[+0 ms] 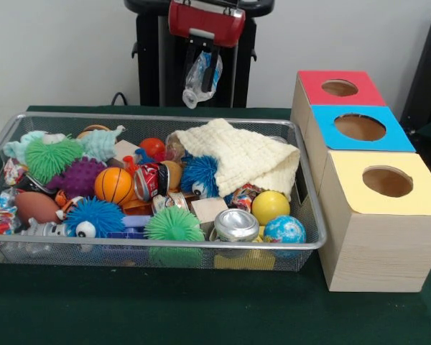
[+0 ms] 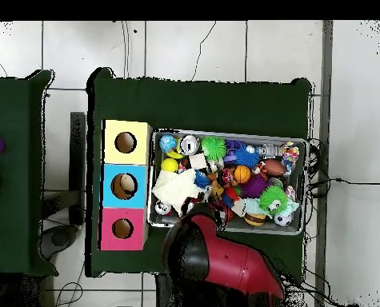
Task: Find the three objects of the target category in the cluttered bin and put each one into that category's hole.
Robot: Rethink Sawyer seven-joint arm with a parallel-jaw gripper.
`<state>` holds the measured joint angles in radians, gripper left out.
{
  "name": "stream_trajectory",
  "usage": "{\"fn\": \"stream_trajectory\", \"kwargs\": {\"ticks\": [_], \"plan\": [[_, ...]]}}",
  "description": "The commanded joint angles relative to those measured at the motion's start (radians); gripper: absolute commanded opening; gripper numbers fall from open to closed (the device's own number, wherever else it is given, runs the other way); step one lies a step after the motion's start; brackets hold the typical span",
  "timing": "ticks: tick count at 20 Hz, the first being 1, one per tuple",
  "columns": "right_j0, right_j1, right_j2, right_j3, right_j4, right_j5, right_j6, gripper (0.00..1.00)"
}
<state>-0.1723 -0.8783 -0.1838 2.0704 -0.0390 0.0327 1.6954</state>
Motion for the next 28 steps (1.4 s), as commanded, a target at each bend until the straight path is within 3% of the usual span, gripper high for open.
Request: {"fn": "stream_trajectory", "kwargs": {"ticks": [1,16,28], "plan": [[0.013,0.009,-0.037,0.051,0.063,-0.055,0.26,0.0],[0.197,0.069,-0.108,0.089,0.194,-0.119,0.358,0.0],[0.356,0.084,-0.174,0.088,0.316,-0.084,0.41,0.0]]}}
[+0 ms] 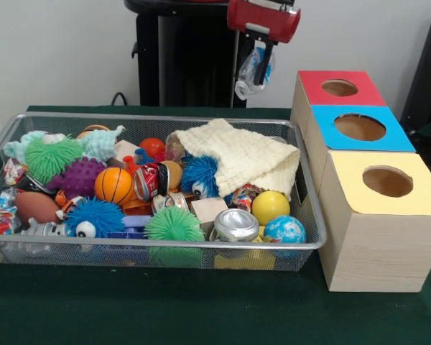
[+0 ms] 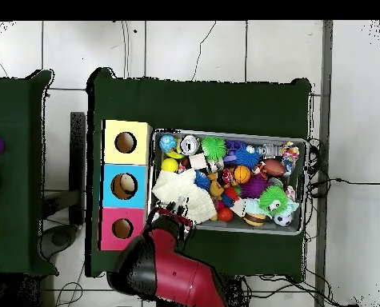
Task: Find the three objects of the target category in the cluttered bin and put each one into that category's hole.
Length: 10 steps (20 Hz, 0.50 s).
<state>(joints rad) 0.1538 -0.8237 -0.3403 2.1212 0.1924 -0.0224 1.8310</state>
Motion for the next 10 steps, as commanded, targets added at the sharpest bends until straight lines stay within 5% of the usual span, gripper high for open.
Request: {"fn": "stream_trajectory", "kwargs": {"ticks": [1,10], "plan": [[0.044,0.028,-0.021,0.037,0.094,-0.021,0.28,0.0],[0.099,0.027,0.001,0.062,0.16,-0.023,0.321,0.0]]}}
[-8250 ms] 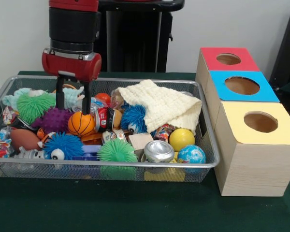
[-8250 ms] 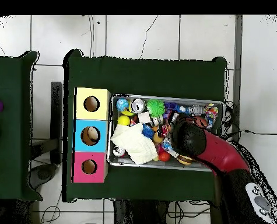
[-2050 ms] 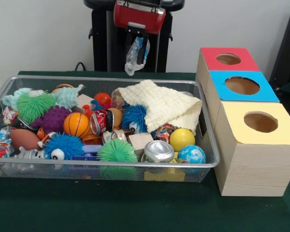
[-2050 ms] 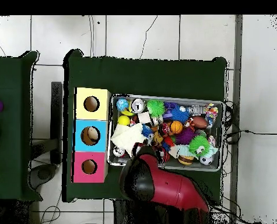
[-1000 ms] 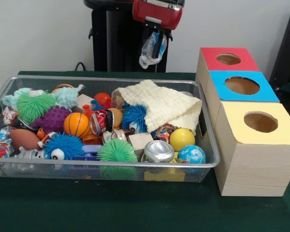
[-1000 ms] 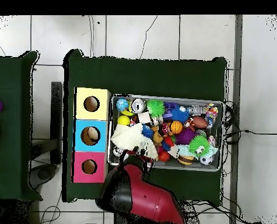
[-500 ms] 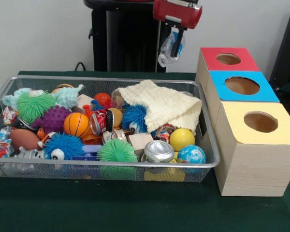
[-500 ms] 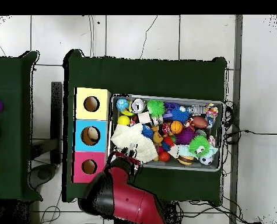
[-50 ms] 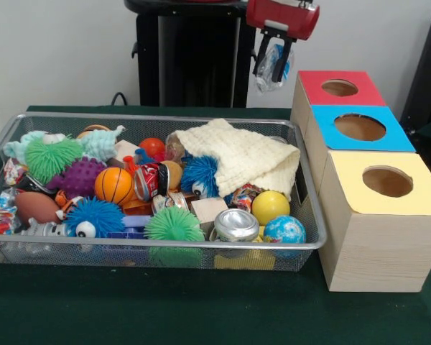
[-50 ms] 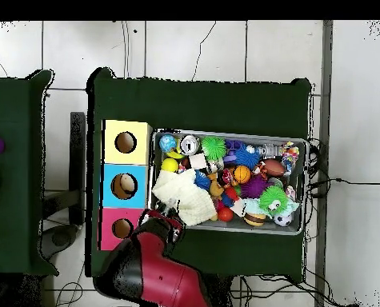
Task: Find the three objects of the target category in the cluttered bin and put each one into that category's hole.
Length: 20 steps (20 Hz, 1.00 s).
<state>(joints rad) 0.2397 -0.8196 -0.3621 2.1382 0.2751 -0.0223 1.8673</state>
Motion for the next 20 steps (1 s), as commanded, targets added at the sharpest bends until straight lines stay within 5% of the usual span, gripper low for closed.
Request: {"fn": "stream_trajectory", "kwargs": {"ticks": [1,20], "plan": [[0.019,0.023,0.027,0.046,0.085,-0.022,0.29,0.0],[0.225,0.096,0.007,0.0,0.282,0.028,0.377,0.0]]}}
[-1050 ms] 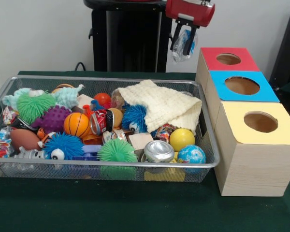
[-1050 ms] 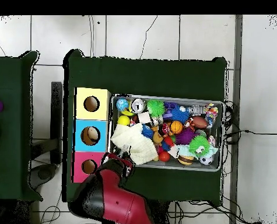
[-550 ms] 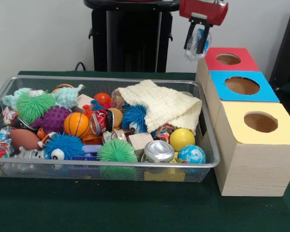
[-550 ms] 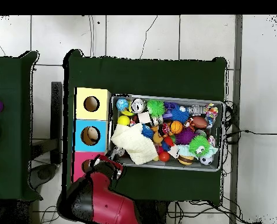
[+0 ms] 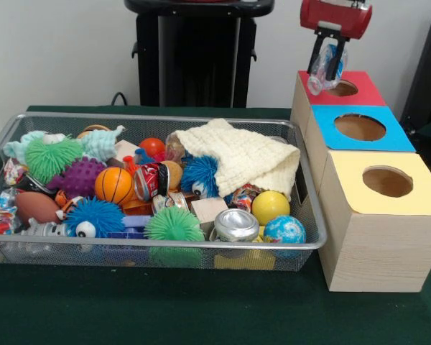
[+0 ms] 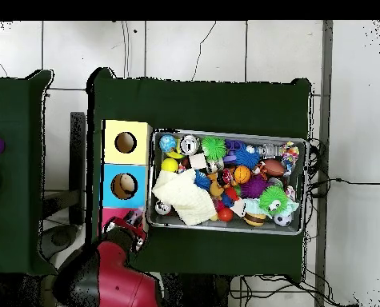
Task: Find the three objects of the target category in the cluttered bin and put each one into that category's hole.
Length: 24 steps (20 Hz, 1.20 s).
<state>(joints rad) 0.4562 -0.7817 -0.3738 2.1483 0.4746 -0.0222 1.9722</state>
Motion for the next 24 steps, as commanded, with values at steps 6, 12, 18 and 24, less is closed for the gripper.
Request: {"fn": "stream_trajectory", "kwargs": {"ticks": [6,12,18,24], "plan": [[-0.052,0.075,0.104,-0.001,0.062,-0.017,0.268,0.0],[-0.035,0.096,0.107,-0.014,0.083,-0.027,0.282,0.0],[0.042,0.118,0.058,-0.058,0.154,0.03,0.289,0.0],[0.095,0.161,0.035,-0.11,0.233,0.069,0.291,0.0]]}}
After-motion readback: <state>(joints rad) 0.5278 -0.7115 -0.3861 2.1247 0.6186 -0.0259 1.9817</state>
